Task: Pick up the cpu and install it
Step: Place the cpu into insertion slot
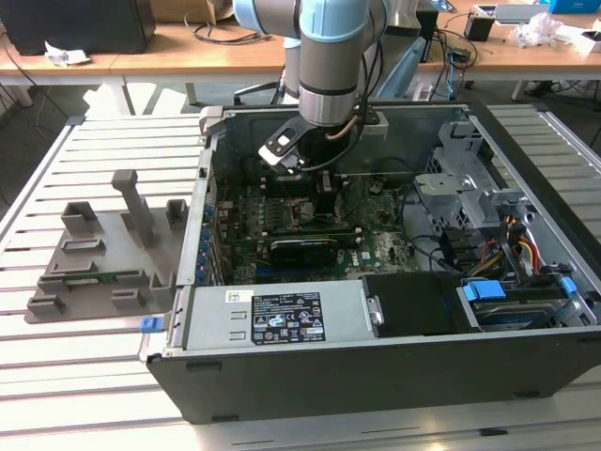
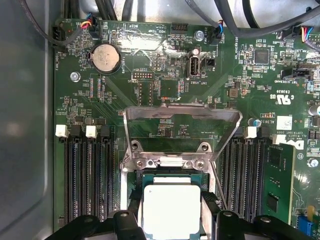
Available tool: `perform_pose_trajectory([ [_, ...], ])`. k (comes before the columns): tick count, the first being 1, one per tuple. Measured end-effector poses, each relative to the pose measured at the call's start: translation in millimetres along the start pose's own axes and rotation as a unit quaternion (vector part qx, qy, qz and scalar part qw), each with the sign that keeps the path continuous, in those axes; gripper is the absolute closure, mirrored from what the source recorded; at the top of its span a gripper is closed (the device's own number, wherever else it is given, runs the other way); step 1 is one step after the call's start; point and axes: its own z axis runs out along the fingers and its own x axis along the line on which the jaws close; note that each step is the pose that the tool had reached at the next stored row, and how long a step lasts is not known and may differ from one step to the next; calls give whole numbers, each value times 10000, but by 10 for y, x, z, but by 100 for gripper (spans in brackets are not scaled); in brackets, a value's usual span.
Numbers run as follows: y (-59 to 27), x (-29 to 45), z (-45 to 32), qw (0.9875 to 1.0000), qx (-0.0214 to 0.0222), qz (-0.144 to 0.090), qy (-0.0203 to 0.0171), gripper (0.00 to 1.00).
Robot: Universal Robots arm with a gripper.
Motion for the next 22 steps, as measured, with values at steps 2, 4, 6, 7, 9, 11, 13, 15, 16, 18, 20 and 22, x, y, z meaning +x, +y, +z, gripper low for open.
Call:
perform_pose_trajectory([
  [2,0,1,2,10000,-2,0,2,44],
  [4,1,1,4,10000,-1,0,3,39],
  [6,0,0,3,10000,0,0,1,32],
  [7,0,0,3,10000,0,0,0,32],
  [9,-5,3,4,10000,0,2,1,32],
  [11,-16,5,4,10000,0,3,1,32],
  [13,-33,7,4,10000,0,3,1,32],
  [15,-42,13,4,10000,0,3,0,32],
  [16,-47,18,4,10000,0,3,1,32],
  [18,-51,34,3,10000,0,3,1,32],
  [20,-53,47,3,10000,0,3,1,32],
  [22,-53,55,2,10000,0,3,1,32],
])
